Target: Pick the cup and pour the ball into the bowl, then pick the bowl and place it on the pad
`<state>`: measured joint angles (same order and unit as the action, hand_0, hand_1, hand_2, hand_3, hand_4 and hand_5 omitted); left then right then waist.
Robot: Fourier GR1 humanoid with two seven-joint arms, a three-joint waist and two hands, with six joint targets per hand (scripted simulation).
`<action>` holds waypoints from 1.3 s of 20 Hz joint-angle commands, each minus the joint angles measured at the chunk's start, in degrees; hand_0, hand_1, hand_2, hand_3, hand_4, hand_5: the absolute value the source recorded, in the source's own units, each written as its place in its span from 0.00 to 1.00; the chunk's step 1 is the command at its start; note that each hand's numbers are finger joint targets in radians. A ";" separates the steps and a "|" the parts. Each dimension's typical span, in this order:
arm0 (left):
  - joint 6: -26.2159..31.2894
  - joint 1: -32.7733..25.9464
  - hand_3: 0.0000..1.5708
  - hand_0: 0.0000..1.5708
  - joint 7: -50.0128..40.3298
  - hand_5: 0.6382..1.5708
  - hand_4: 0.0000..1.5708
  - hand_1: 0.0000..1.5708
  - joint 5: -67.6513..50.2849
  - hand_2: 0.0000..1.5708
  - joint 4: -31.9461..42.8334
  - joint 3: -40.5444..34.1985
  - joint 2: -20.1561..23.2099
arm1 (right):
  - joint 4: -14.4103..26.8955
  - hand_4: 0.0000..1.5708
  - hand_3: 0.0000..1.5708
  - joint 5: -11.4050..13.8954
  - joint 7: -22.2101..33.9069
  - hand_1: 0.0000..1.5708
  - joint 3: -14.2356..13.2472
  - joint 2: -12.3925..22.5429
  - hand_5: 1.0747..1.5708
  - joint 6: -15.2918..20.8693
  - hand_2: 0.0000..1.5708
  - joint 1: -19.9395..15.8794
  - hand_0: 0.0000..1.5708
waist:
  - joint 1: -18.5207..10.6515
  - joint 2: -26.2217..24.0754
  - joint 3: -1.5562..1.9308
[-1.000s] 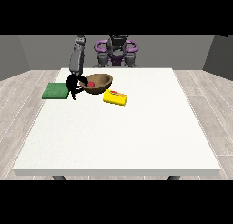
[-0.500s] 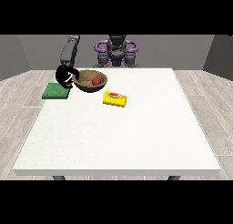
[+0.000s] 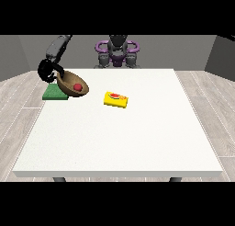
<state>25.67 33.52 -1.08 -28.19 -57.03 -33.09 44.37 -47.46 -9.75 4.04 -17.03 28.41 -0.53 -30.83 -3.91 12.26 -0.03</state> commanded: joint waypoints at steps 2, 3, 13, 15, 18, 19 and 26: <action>-0.25 -1.96 0.00 0.00 5.87 0.99 0.46 0.00 2.20 0.00 2.15 -0.54 0.49 | 0.73 0.63 1.00 0.52 -0.80 1.00 -0.55 3.85 1.00 -2.58 1.00 -1.60 1.00 | 1.58 2.37 0.02; -0.88 -1.71 0.00 0.00 4.73 0.99 0.45 0.00 2.38 0.00 1.21 0.22 0.73 | 2.39 0.63 1.00 0.20 -1.74 1.00 -0.90 3.90 1.00 -3.75 1.00 -1.45 1.00 | 1.53 2.06 0.04; -3.51 0.74 0.00 0.00 2.97 0.99 0.44 0.00 -3.24 0.00 -9.53 -3.72 3.18 | 16.78 0.63 0.00 -3.23 -20.04 1.00 -9.98 11.81 1.00 -9.86 1.00 -3.73 1.00 | -0.33 16.37 0.23; -3.01 -1.28 0.00 0.00 2.86 0.99 0.44 0.00 -4.24 0.00 -8.43 -5.47 3.79 | 17.91 0.62 0.00 -3.37 -21.57 1.00 -10.09 13.94 1.00 -13.94 1.00 -2.03 1.00 | 0.86 15.61 0.17; -2.45 -0.40 0.00 0.00 -0.60 0.99 0.44 0.00 -6.73 0.00 -9.43 -6.74 7.06 | 20.69 0.62 0.00 -3.06 -21.30 1.00 -10.80 16.10 1.00 -12.98 1.00 -4.35 1.00 | 0.51 15.94 0.16; -1.89 -3.50 0.00 0.00 0.13 0.98 0.44 0.00 -7.34 0.00 -14.48 -6.09 3.76 | 22.69 0.63 0.00 -2.28 -23.47 1.00 -10.93 17.85 1.00 -14.06 1.00 -4.10 1.00 | -0.79 17.11 0.23; -3.01 -6.81 0.00 0.00 -1.93 0.98 0.44 0.00 -7.36 0.00 -16.12 -4.14 1.55 | 24.39 0.62 0.29 0.66 -22.88 1.00 -7.48 14.81 0.99 -12.71 1.00 -3.55 1.00 | -0.84 10.93 0.10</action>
<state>22.13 28.62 -1.92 -34.81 -72.14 -37.85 46.75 -24.31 -10.80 -17.75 -26.03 44.49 -14.16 -35.41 -4.40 25.57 0.10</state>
